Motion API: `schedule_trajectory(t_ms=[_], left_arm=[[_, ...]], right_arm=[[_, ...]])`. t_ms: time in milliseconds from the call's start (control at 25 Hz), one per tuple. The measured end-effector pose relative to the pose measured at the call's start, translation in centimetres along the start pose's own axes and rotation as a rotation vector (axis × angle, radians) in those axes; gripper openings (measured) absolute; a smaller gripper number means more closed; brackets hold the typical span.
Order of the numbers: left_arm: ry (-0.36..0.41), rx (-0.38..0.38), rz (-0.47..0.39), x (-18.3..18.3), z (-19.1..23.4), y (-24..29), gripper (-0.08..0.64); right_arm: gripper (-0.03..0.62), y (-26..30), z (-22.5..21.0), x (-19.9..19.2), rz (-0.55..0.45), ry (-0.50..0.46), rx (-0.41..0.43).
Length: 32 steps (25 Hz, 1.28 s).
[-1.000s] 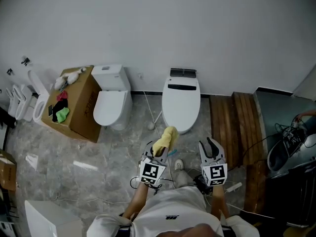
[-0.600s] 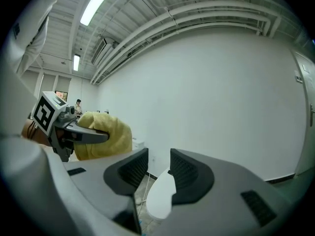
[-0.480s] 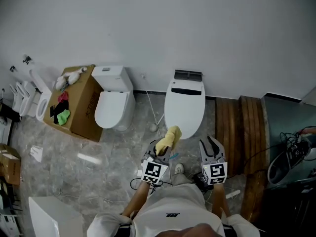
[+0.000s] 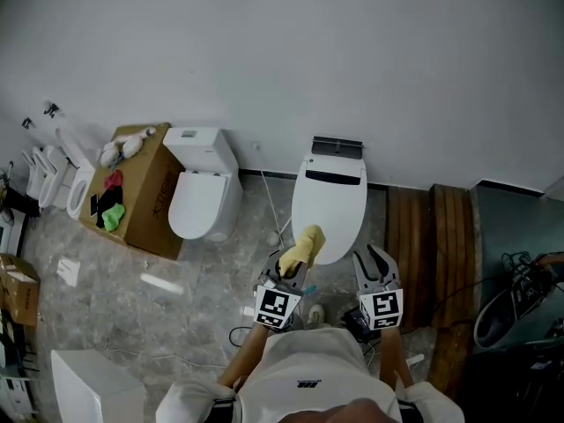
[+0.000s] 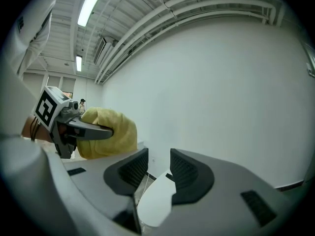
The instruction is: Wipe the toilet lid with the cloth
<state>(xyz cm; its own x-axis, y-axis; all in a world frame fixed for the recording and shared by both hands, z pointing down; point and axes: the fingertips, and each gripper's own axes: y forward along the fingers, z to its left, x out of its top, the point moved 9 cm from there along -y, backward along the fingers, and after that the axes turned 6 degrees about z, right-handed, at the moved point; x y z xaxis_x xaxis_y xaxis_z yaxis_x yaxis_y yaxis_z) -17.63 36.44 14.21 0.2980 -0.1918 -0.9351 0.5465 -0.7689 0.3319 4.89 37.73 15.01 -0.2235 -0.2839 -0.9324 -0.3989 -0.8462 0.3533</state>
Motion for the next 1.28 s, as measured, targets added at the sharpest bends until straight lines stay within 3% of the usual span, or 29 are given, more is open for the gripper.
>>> schedule_trajectory(t_ms=[800, 1280], left_arm=[[-0.003, 0.01, -0.017, 1.0, 5.2, 8.2, 0.08], [-0.03, -0.049, 0.011, 0.8, 11.4, 16.6, 0.08]], right_arm=[[0.153, 8.1, -5.3, 2.1, -0.003, -0.012, 0.001], [0.153, 16.7, -8.8, 3.4, 0.056, 0.014, -0.027]])
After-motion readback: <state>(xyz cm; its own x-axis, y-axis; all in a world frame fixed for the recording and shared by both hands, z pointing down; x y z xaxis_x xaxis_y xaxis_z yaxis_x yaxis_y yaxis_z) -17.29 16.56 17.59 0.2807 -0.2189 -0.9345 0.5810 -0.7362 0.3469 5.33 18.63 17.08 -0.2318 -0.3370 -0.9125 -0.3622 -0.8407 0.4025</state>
